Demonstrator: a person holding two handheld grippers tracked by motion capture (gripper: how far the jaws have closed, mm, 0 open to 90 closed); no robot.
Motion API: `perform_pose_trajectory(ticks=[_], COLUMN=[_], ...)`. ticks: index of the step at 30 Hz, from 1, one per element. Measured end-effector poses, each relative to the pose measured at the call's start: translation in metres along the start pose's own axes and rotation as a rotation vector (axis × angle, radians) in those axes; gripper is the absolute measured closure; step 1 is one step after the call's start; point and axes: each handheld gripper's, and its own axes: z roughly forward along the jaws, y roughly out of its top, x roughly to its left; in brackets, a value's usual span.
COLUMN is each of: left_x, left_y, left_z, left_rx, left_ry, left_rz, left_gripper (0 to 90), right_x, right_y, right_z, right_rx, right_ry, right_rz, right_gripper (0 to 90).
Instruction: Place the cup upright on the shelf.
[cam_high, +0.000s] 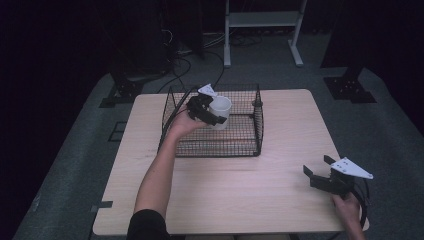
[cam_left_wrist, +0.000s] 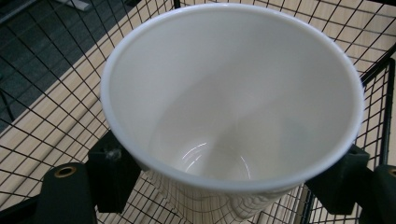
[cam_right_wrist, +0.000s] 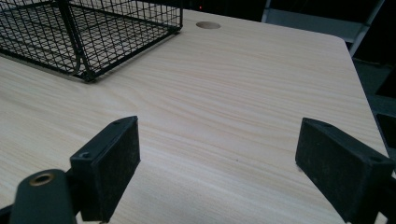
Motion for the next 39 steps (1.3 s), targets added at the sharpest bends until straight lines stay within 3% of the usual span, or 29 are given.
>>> perform_pose_trajectory(ticks=[39], left_x=[0.010], left_y=[-0.018], left_z=[0.025], left_rx=[0.053], left_ry=[-0.024], left_rz=[-0.050], left_gripper=[21.4], right_x=[0.000], right_y=[0.000], right_z=[0.000], right_rx=[-0.001], right_ry=[-0.001], right_rz=[0.001], right_gripper=[13.1])
